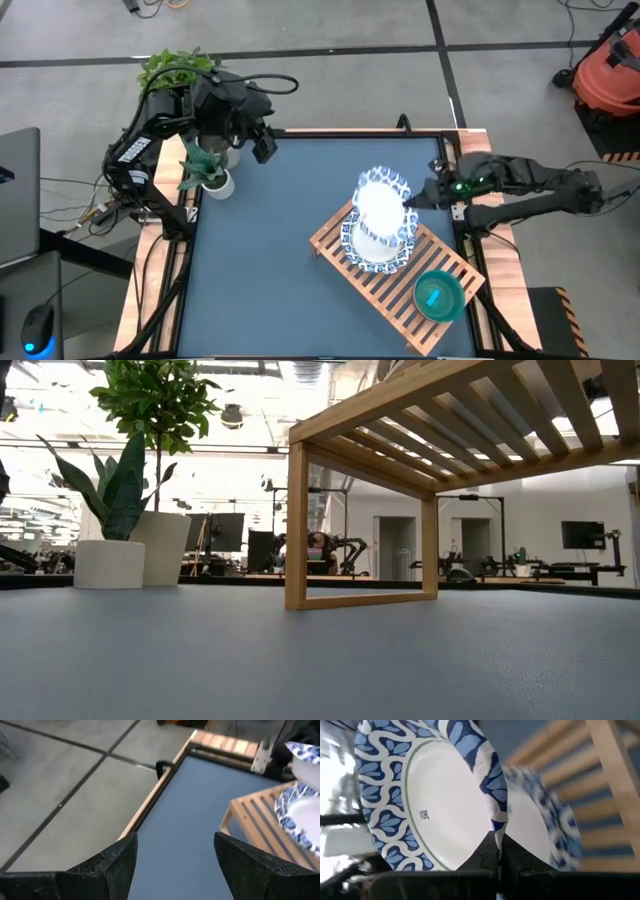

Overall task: Place and stack bowls onto a shelf
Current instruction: Stack the large white bowl on top of the large white bowl on the shelf

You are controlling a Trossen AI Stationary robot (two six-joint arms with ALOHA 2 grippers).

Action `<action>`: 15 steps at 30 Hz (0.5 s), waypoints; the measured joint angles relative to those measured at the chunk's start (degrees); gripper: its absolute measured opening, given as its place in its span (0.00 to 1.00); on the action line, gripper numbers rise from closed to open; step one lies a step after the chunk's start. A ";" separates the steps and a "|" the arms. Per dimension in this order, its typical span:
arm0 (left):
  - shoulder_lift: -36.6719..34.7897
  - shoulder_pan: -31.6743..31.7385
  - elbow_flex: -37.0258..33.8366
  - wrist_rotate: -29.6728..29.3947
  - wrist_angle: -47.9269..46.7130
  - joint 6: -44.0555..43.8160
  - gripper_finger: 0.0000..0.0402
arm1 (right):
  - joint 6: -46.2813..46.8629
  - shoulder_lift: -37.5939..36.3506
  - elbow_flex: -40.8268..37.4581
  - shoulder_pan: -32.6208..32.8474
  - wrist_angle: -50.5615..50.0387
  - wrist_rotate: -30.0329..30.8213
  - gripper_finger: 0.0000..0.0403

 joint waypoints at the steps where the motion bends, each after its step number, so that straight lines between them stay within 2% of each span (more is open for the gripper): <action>1: 0.00 0.00 0.00 -0.01 -0.77 0.00 0.62 | 1.03 0.54 0.00 1.22 -1.13 0.04 0.05; 8: 0.00 0.00 0.00 -0.03 -3.51 0.02 0.62 | 4.74 4.17 1.99 7.50 -4.68 3.07 0.05; 15: 0.00 0.00 0.00 -0.05 -3.59 1.35 0.62 | 4.09 9.91 14.42 11.12 -18.61 8.51 0.05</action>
